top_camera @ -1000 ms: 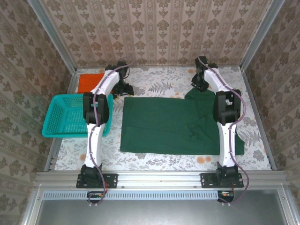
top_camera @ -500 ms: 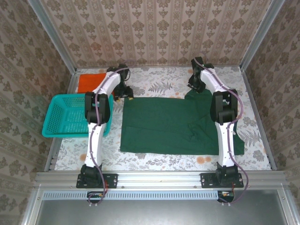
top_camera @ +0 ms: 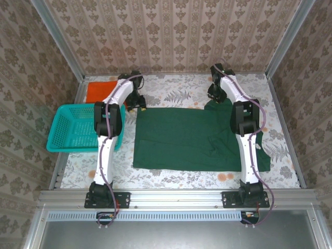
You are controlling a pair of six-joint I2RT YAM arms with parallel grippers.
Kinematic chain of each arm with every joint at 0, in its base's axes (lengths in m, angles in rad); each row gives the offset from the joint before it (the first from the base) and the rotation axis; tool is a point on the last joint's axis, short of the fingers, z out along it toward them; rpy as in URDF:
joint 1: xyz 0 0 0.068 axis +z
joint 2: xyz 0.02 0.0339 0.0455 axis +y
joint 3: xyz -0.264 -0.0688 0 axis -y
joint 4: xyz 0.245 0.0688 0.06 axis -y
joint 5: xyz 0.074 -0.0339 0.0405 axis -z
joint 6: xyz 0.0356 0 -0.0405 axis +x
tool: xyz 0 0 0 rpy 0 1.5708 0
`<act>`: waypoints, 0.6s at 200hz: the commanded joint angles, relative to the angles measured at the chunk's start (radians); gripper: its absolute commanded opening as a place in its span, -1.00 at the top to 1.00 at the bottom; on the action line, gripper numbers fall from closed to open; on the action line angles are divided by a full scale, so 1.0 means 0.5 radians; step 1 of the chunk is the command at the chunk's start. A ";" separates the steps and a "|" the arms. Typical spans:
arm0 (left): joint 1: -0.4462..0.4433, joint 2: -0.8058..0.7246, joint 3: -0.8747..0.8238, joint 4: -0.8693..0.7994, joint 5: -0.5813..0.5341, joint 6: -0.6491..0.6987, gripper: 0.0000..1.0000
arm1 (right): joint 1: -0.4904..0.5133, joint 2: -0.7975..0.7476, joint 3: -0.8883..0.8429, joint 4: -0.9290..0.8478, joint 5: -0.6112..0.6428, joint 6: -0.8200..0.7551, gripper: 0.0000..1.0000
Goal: Fold and stack the t-shirts
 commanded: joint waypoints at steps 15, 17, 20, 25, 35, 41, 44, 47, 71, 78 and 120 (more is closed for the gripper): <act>-0.017 0.090 0.026 0.000 0.084 0.024 -0.03 | 0.007 0.012 0.071 -0.103 0.050 -0.046 0.63; -0.016 0.090 0.025 -0.001 0.084 0.024 -0.02 | 0.007 0.008 0.071 -0.103 0.050 -0.048 0.66; -0.017 0.088 0.025 -0.002 0.084 0.024 -0.02 | 0.007 0.006 0.072 -0.103 0.050 -0.050 0.68; -0.017 0.090 0.023 0.001 0.082 0.025 -0.02 | 0.007 0.002 0.071 -0.101 0.050 -0.055 0.72; -0.016 0.096 0.025 0.000 0.078 0.024 0.02 | 0.004 -0.007 0.071 -0.103 0.052 -0.069 0.78; -0.017 0.095 0.024 -0.002 0.077 0.023 0.05 | 0.004 -0.013 0.071 -0.103 0.052 -0.076 0.83; -0.017 0.098 0.025 -0.002 0.076 0.023 0.07 | 0.004 -0.018 0.071 -0.106 0.053 -0.080 0.85; -0.017 0.099 0.025 -0.002 0.076 0.023 0.08 | 0.004 -0.021 0.071 -0.107 0.051 -0.084 0.88; -0.017 0.097 0.022 -0.010 0.067 0.023 0.13 | 0.001 -0.071 0.074 -0.114 0.047 -0.145 1.00; -0.017 0.096 0.022 -0.012 0.064 0.021 0.17 | -0.002 -0.090 0.074 -0.118 0.044 -0.169 1.00; -0.017 0.088 0.015 -0.015 0.059 0.018 0.22 | -0.034 -0.194 0.088 -0.163 0.002 -0.325 1.00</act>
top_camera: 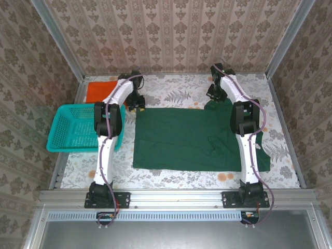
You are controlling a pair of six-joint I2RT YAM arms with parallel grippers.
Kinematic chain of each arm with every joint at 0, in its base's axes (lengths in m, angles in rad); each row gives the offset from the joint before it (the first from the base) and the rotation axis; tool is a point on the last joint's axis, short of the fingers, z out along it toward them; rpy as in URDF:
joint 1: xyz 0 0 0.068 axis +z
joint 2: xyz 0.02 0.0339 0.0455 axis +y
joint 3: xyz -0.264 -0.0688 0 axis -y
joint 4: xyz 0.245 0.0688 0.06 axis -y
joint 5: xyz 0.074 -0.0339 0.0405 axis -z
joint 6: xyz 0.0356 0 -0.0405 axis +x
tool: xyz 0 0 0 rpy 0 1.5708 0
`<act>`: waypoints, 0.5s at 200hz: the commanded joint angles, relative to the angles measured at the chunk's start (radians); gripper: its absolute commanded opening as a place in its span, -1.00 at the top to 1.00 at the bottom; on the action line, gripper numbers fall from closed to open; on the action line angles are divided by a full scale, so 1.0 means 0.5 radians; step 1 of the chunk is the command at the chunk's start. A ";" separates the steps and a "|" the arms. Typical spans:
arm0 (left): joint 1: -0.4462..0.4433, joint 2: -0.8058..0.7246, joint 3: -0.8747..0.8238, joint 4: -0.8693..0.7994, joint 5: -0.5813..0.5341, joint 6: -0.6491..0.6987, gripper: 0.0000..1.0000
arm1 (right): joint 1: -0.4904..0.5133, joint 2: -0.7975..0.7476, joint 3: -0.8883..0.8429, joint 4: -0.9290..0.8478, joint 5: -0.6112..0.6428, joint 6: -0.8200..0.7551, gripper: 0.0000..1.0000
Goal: Fold and stack the t-shirts
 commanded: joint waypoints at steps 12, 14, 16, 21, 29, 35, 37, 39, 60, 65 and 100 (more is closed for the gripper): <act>-0.016 0.079 0.017 -0.010 0.064 0.012 0.22 | -0.033 -0.189 0.089 -0.152 -0.015 -0.170 1.00; -0.016 0.080 0.020 -0.012 0.064 0.011 0.22 | -0.034 -0.193 0.090 -0.157 -0.021 -0.177 1.00; -0.016 0.078 0.021 -0.012 0.065 0.014 0.22 | -0.036 -0.196 0.092 -0.161 -0.025 -0.185 1.00; -0.016 0.074 0.018 -0.009 0.067 0.009 0.22 | -0.040 -0.205 0.093 -0.173 -0.039 -0.202 1.00; -0.016 0.070 0.021 -0.006 0.073 0.009 0.22 | -0.048 -0.221 0.093 -0.192 -0.055 -0.228 1.00; -0.016 0.068 0.024 -0.004 0.074 0.008 0.22 | -0.052 -0.234 0.090 -0.209 -0.062 -0.248 1.00; -0.016 0.068 0.024 -0.003 0.075 0.008 0.22 | -0.052 -0.240 0.090 -0.212 -0.062 -0.257 1.00; -0.016 0.066 0.024 -0.003 0.076 0.008 0.22 | -0.052 -0.243 0.092 -0.219 -0.065 -0.264 1.00; -0.021 0.057 0.021 -0.009 0.079 0.002 0.23 | -0.070 -0.285 0.093 -0.289 -0.096 -0.357 1.00; -0.020 0.054 0.021 -0.012 0.076 0.002 0.23 | -0.075 -0.302 0.089 -0.309 -0.095 -0.377 1.00; -0.035 -0.009 -0.003 -0.010 0.091 -0.008 0.16 | -0.134 -0.457 -0.036 -0.422 -0.197 -0.504 1.00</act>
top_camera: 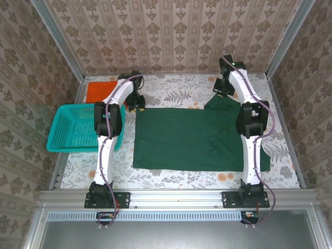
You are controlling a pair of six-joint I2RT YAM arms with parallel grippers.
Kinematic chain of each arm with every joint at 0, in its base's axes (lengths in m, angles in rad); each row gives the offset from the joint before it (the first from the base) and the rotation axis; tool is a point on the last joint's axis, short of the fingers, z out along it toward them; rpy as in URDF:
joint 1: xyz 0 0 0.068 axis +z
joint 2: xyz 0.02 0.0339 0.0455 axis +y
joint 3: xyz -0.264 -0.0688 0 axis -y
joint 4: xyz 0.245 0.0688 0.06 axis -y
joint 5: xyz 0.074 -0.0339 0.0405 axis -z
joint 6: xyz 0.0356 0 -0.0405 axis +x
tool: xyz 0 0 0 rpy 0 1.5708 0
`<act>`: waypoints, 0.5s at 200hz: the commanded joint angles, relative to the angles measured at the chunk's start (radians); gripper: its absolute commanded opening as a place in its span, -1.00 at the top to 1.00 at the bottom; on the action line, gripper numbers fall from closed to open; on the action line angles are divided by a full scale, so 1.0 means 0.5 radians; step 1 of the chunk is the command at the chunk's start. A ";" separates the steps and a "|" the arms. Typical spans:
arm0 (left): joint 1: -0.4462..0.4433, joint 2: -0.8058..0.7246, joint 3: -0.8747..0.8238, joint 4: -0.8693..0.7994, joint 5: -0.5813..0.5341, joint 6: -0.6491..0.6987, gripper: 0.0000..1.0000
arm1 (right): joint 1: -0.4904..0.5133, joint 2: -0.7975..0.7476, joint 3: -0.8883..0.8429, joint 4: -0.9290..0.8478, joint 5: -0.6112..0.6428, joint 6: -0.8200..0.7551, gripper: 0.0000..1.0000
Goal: Fold and stack the t-shirts
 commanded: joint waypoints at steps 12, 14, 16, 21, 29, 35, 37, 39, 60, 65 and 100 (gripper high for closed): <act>-0.039 -0.039 -0.007 -0.012 0.092 -0.012 0.11 | -0.061 -0.273 -0.157 -0.189 -0.121 -0.183 1.00; -0.039 -0.045 -0.010 -0.012 0.093 -0.012 0.10 | -0.065 -0.286 -0.172 -0.189 -0.127 -0.186 1.00; -0.039 -0.049 -0.010 -0.012 0.093 -0.015 0.10 | -0.066 -0.298 -0.190 -0.189 -0.134 -0.191 1.00; -0.040 -0.065 -0.011 -0.012 0.099 -0.020 0.09 | -0.079 -0.326 -0.222 -0.189 -0.151 -0.195 1.00; -0.044 -0.100 -0.019 -0.014 0.117 -0.031 0.08 | -0.095 -0.364 -0.273 -0.195 -0.175 -0.204 1.00; -0.047 -0.126 -0.033 -0.005 0.133 -0.042 0.07 | -0.104 -0.387 -0.305 -0.194 -0.189 -0.213 1.00; -0.047 -0.140 -0.038 0.001 0.143 -0.047 0.07 | -0.109 -0.394 -0.317 -0.194 -0.193 -0.215 1.00; -0.051 -0.156 -0.048 0.007 0.148 -0.049 0.06 | -0.113 -0.401 -0.326 -0.194 -0.195 -0.218 1.00; -0.089 -0.291 -0.162 0.134 0.323 -0.109 0.04 | -0.148 -0.432 -0.400 -0.202 -0.209 -0.238 1.00; -0.101 -0.327 -0.206 0.198 0.401 -0.130 0.03 | -0.156 -0.437 -0.408 -0.206 -0.213 -0.241 1.00; -0.192 -0.552 -0.519 0.793 0.878 -0.367 -0.02 | -0.220 -0.457 -0.451 -0.206 -0.306 -0.213 1.00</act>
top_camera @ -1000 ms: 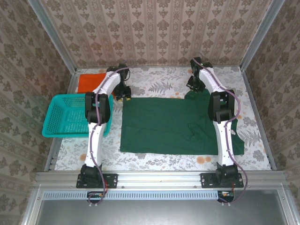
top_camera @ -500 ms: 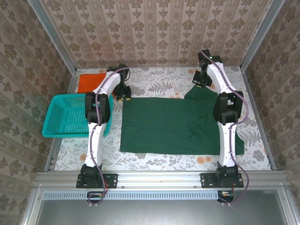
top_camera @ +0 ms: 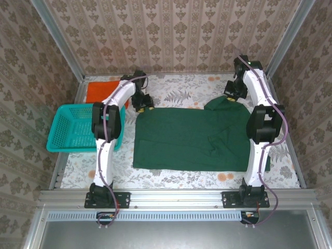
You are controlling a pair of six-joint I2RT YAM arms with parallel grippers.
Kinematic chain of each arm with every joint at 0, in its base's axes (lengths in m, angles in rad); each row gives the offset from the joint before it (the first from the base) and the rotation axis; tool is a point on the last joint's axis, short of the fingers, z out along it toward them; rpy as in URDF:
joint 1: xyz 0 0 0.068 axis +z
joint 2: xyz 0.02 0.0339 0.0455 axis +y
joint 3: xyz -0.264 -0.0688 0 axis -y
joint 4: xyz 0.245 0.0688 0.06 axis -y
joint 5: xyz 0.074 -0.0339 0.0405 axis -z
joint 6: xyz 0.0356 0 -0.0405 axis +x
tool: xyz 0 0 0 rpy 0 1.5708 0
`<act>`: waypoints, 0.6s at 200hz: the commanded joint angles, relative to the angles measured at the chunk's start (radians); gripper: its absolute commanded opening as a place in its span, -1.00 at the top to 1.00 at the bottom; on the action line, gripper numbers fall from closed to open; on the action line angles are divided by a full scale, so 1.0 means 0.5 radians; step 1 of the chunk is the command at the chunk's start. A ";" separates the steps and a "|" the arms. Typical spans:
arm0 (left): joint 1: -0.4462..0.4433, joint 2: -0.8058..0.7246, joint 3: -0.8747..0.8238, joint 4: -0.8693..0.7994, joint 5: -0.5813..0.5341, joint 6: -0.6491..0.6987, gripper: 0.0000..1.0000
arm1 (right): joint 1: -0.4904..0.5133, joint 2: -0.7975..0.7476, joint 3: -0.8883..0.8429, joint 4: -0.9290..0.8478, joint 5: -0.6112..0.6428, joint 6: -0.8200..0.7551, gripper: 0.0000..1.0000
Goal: Fold and stack the t-shirts
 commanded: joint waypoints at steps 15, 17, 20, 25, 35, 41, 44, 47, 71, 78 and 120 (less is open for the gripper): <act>-0.127 -0.191 -0.146 0.670 0.666 -0.317 -0.04 | -0.061 -0.056 -0.034 -0.063 -0.135 0.015 1.00; -0.133 -0.184 -0.146 0.697 0.697 -0.333 -0.04 | -0.063 -0.053 -0.032 -0.061 -0.139 0.018 1.00; -0.146 -0.169 -0.142 0.738 0.743 -0.361 -0.04 | -0.067 -0.048 -0.028 -0.055 -0.147 0.028 1.00; -0.170 -0.144 -0.139 0.807 0.787 -0.409 -0.04 | -0.074 -0.032 -0.017 -0.046 -0.158 0.039 1.00; -0.211 -0.098 -0.144 0.957 0.965 -0.527 -0.04 | -0.080 0.010 0.027 -0.043 -0.165 0.068 1.00; -0.216 -0.078 -0.151 1.045 1.019 -0.589 -0.04 | -0.082 0.045 0.067 -0.042 -0.171 0.078 1.00; -0.275 -0.068 -0.153 1.079 1.042 -0.613 -0.04 | -0.083 0.065 0.093 -0.043 -0.175 0.087 1.00; -0.292 -0.059 -0.153 1.107 1.055 -0.635 -0.04 | -0.084 0.082 0.115 -0.047 -0.177 0.090 1.00; -0.407 -0.038 -0.167 1.182 1.069 -0.679 -0.04 | -0.092 0.278 0.335 -0.077 -0.177 0.131 0.97; -0.426 -0.047 -0.185 1.169 1.048 -0.675 -0.04 | -0.092 0.364 0.439 -0.098 -0.165 0.140 0.94; -0.412 -0.222 -0.413 0.956 0.709 -0.588 -0.04 | -0.096 0.922 1.321 -0.240 -0.145 0.328 0.60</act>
